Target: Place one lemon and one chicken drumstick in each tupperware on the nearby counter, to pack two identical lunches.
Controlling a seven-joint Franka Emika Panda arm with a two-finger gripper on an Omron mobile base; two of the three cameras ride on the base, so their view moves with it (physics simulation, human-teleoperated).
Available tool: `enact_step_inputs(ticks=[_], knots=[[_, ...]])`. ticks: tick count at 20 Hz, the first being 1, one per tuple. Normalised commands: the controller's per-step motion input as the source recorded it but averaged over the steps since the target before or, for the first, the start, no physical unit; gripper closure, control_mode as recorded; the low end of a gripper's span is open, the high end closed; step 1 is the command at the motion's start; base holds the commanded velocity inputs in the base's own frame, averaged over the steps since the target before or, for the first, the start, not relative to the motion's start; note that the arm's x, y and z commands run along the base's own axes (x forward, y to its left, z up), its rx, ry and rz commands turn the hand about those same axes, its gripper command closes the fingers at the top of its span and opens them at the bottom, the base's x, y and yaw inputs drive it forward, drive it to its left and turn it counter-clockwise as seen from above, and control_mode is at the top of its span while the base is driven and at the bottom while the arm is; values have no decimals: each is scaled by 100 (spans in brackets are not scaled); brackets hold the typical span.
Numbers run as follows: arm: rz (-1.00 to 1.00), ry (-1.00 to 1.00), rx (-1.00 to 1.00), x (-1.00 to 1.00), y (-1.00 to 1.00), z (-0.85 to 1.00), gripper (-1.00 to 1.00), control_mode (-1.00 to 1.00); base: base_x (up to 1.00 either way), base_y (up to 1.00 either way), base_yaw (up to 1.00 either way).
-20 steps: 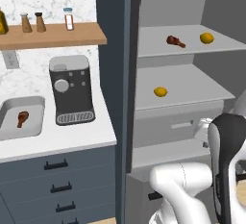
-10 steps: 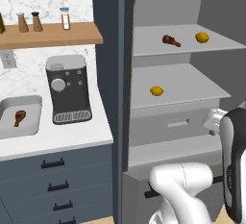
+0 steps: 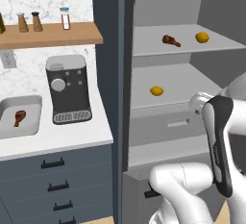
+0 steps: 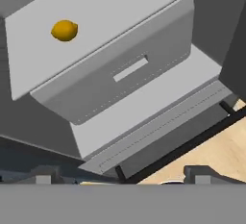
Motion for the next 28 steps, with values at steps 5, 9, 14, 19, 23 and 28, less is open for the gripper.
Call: enact_step_inputs(ticks=[5, 9, 14, 19, 23, 28], knots=[[8, -15, 0, 61, 12, 7, -100, -100, 0, 0, 0], [12, -30, -7, 41, 13, 3, -100, -100, 0, 0, 0], [19, -21, -28, 36, 2, 0, -100, -100, 0, 0, 0], [14, 1, -28, 52, 15, 0, -100, -100, 0, 0, 0], [0, 30, -8, 45, 2, 2, -100, -100, 0, 0, 0], [0, 17, 0, 28, 0, -6, -100, -100, 0, 0, 0]])
